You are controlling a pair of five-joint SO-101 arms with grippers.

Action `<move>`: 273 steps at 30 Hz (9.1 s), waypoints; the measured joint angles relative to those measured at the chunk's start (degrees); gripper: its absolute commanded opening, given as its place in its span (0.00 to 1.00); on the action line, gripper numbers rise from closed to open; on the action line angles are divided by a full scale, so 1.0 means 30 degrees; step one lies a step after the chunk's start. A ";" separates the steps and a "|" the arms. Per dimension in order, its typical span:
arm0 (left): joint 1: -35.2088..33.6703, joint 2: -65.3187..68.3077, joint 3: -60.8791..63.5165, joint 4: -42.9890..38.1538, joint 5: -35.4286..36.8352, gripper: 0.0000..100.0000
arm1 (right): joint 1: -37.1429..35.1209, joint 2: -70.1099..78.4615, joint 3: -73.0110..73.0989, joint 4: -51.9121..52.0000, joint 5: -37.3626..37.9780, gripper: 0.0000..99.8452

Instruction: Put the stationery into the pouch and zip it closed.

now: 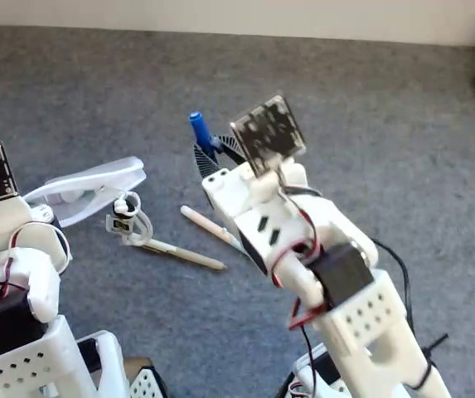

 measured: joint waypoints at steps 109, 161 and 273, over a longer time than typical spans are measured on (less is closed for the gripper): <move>0.0821 0.0000 0.0059 0.0000 -0.0029 0.01 | -0.9260 0.8293 1.3333 -3.3905 0.7912 0.12; 0.0908 0.0000 0.0059 0.0000 -0.0029 0.01 | -0.4190 -0.1993 0.9905 -0.8762 0.1700 0.04; 0.0821 -0.0059 0.0703 -0.0645 -0.0029 0.01 | 0.1729 2.1626 -0.3663 0.4425 0.5538 0.01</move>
